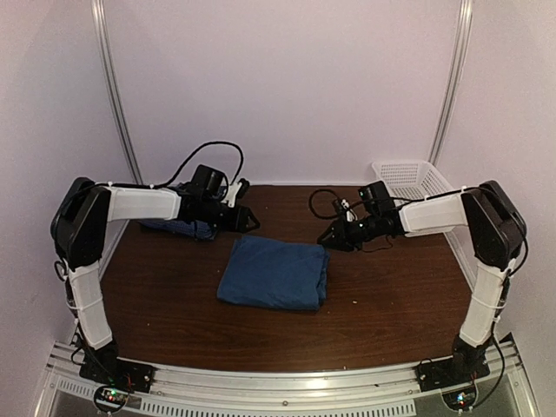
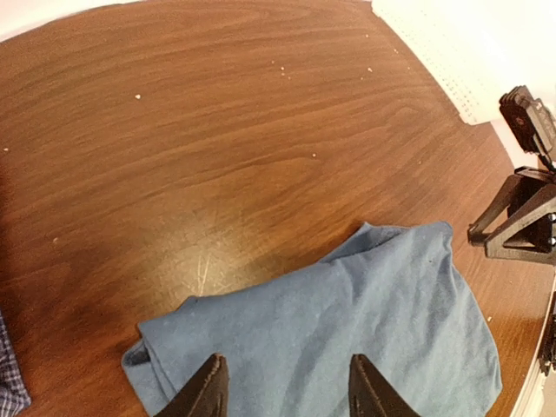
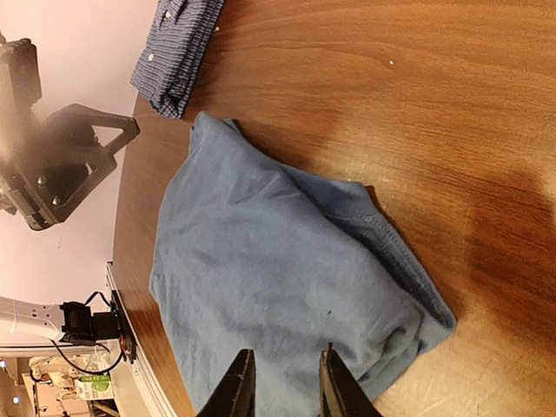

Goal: Fold and stack the mixed laundry pile
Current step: Adjust the square-folded T-shirt at the center of the board.

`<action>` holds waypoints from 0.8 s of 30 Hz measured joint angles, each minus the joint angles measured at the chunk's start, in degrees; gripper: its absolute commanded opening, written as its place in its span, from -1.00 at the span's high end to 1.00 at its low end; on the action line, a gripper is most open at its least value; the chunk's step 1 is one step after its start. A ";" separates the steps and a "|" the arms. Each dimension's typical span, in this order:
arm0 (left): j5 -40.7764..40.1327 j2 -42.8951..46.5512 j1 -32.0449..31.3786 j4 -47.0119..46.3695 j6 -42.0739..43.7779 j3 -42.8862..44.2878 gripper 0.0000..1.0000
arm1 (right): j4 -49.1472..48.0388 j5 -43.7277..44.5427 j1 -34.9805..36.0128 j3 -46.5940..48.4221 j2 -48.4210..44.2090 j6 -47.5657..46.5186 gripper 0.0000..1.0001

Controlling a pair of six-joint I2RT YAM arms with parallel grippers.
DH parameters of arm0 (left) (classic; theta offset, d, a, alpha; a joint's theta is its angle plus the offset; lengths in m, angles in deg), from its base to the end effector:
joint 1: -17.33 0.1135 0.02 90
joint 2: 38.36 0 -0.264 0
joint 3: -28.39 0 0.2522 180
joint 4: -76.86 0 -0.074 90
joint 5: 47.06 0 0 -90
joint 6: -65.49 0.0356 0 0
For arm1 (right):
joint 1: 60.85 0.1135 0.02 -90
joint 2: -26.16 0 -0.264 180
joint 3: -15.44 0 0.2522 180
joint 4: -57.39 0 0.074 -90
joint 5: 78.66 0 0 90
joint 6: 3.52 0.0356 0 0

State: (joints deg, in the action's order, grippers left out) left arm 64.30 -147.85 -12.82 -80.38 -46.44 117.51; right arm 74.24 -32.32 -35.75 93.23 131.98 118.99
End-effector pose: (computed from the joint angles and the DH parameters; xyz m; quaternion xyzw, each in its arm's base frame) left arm 0.3590 -0.2235 0.2013 0.1381 0.8940 -0.3243 0.2765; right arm 0.3385 0.1857 0.1786 -0.0870 0.8647 0.4725 0.1466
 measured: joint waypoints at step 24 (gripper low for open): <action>-5.33 -1.64 1.31 1.31 4.33 2.25 -0.17 | 2.75 0.90 -1.14 7.87 3.87 -1.97 0.10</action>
State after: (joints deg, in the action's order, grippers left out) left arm 58.97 -149.49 -11.51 -79.07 -42.11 119.76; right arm 76.99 -31.43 -36.89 101.10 135.85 117.02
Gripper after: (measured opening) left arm 0.594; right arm 0.442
